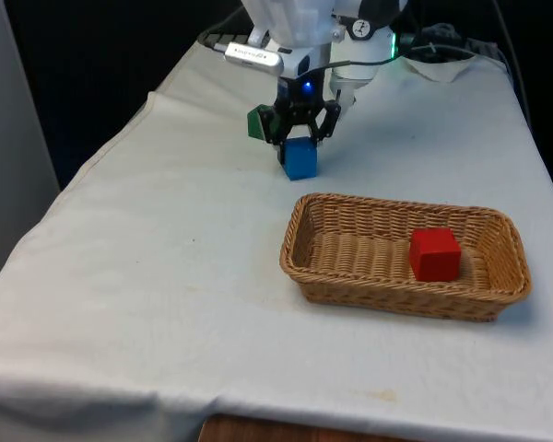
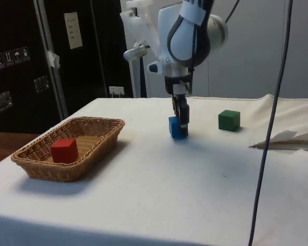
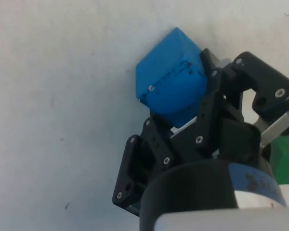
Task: Pick up exactly two blocks and place them into the basket.
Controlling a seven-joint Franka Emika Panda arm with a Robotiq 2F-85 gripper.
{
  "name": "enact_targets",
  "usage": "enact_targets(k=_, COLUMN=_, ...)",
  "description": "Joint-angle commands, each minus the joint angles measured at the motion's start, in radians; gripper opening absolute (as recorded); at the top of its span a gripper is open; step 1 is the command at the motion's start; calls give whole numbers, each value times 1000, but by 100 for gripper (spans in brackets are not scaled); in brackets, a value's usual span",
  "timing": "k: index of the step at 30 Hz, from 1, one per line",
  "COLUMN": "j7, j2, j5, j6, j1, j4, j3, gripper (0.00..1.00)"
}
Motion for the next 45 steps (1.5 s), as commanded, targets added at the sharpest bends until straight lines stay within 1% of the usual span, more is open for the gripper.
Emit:
enact_targets(k=1, j7=24, j2=-19, j5=-23, j6=-8, j1=16, j4=-7, j3=-21, gripper=3)
enact_targets(k=3, j7=40, j2=-43, j5=-27, j6=-17, j1=20, j4=-12, j3=-20, gripper=3)
enact_targets(k=4, j7=40, j2=-43, j5=-27, j6=-17, j1=20, j4=-12, j3=-20, gripper=3)
enact_targets(k=6, j7=57, j2=-69, j5=-32, j6=-28, j1=22, j4=-15, j3=-18, gripper=3)
enact_targets(k=7, j7=31, j2=-74, j5=-3, j6=-28, j1=8, j4=-16, j3=2, gripper=3)
enact_targets(k=8, j7=64, j2=-79, j5=-35, j6=-32, j1=23, j4=-16, j3=-17, gripper=3)
enact_targets(k=10, j7=78, j2=-97, j5=-40, j6=-39, j1=24, j4=-18, j3=-15, gripper=3)
enact_targets(k=11, j7=94, j2=-116, j5=-48, j6=-46, j1=25, j4=-19, j3=-12, gripper=3)
enact_targets(k=15, j7=132, j2=-151, j5=-72, j6=-63, j1=26, j4=-18, j3=-6, gripper=3)
enact_targets(k=16, j7=100, j2=-155, j5=-41, j6=-63, j1=18, j4=-23, j3=5, gripper=3)
enact_targets(k=17, j7=150, j2=-167, j5=-83, j6=-70, j1=26, j4=-17, j3=-3, gripper=3)
enact_targets(k=18, j7=161, j2=-176, j5=-89, j6=-75, j1=26, j4=-16, j3=-1, gripper=3)
enact_targets(k=19, j7=161, j2=-176, j5=-89, j6=-75, j1=26, j4=-16, j3=-1, gripper=3)
enact_targets(k=20, j7=180, j2=-192, j5=-100, j6=-82, j1=26, j4=-14, j3=2, gripper=3)
enact_targets(k=22, j7=198, j2=-207, j5=-108, j6=-89, j1=26, j4=-12, j3=7, gripper=3)
enact_targets(k=23, j7=169, j2=-211, j5=-79, j6=-84, j1=23, j4=-19, j3=14, gripper=3)
enact_targets(k=24, j7=206, j2=-214, j5=-112, j6=-92, j1=26, j4=-11, j3=9, gripper=3)
enact_targets(k=26, j7=226, j2=-235, j5=-118, j6=-105, j1=26, j4=-7, j3=15, gripper=3)
enact_targets(k=27, j7=232, j2=-241, j5=-119, j6=-107, j1=27, j4=-6, j3=17, gripper=3)
enact_targets(k=31, j7=259, j2=-270, j5=-123, j6=-123, j1=24, j4=0, j3=29, gripper=3)
enact_targets(k=32, j7=228, j2=-276, j5=-87, j6=-120, j1=26, j4=-6, j3=33, gripper=3)
enact_targets(k=33, j7=264, j2=-276, j5=-123, j6=-127, j1=24, j4=2, j3=32, gripper=3)
enact_targets(k=38, j7=293, j2=-302, j5=-123, j6=-153, j1=25, j4=11, j3=48, gripper=3)
enact_targets(k=41, j7=313, j2=-315, j5=-119, j6=-175, j1=25, j4=20, j3=63, gripper=3)
enact_targets(k=42, j7=292, j2=-320, j5=-96, j6=-170, j1=27, j4=15, j3=64, gripper=3)
enact_targets(k=43, j7=317, j2=-317, j5=-118, j6=-181, j1=25, j4=22, j3=66, gripper=3)
enact_targets(k=45, j7=328, j2=-320, j5=-116, j6=-196, j1=26, j4=29, j3=73, gripper=3)
